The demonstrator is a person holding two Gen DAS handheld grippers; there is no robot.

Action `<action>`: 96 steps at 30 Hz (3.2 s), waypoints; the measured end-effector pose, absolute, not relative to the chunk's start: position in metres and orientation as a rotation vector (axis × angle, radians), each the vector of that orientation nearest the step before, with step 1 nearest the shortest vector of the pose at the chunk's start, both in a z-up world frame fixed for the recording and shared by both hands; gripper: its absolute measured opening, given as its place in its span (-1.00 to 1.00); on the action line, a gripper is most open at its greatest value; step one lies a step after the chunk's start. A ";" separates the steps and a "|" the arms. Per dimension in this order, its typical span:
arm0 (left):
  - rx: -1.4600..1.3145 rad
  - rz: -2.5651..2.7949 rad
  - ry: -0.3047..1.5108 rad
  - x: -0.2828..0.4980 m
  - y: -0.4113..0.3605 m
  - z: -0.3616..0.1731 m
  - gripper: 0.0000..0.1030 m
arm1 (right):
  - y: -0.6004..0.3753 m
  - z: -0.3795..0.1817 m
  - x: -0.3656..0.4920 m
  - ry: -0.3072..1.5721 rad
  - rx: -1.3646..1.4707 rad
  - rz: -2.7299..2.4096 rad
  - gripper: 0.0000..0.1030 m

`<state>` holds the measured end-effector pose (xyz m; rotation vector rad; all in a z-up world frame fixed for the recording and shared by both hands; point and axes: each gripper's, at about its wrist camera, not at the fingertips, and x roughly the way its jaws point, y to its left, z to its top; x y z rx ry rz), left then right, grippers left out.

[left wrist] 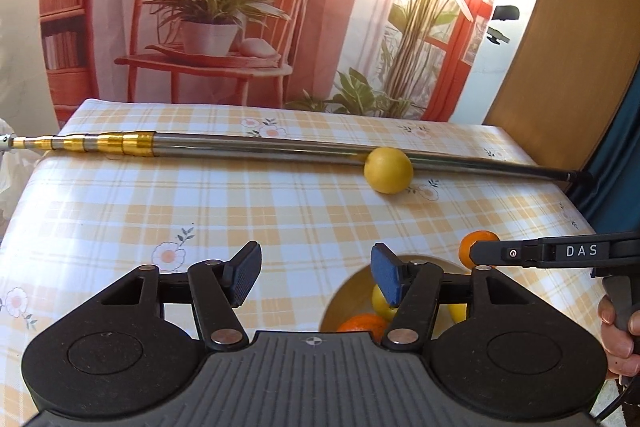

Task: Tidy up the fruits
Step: 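Lower the grapefruit into the cream plate and open the left gripper while the right gripper holds the orange, then lower the orange into the plate and open the right gripper, then move the open right gripper to the lemon beside the metal pole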

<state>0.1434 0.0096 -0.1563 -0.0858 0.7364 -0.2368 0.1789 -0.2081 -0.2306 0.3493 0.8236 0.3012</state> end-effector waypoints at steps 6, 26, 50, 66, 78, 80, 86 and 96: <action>-0.049 -0.185 0.677 0.132 0.015 -0.150 0.54 | -0.182 -0.229 0.184 0.840 0.204 0.315 -0.39; -0.074 -0.090 0.638 0.120 0.030 -0.153 0.80 | -0.158 -0.239 0.192 0.854 0.034 0.338 -0.39; -0.004 -0.058 0.623 0.115 0.018 -0.150 0.82 | -0.216 -0.229 0.176 0.685 0.271 0.242 0.99; 0.003 -0.041 0.599 0.116 0.019 -0.147 0.82 | -0.228 -0.234 0.182 0.699 0.339 0.180 0.99; -0.077 -0.008 0.562 0.124 0.031 -0.141 0.81 | -0.229 -0.231 0.196 0.602 0.280 0.182 1.00; -0.094 0.010 0.545 0.125 0.033 -0.140 0.81 | -0.225 -0.227 0.200 0.588 0.235 0.191 1.00; -0.141 0.063 0.544 0.137 0.038 -0.138 0.81 | -0.213 -0.220 0.222 0.600 0.126 0.239 1.00; -0.088 0.018 0.518 0.149 0.034 -0.137 0.81 | -0.197 -0.228 0.258 0.563 0.068 0.313 0.99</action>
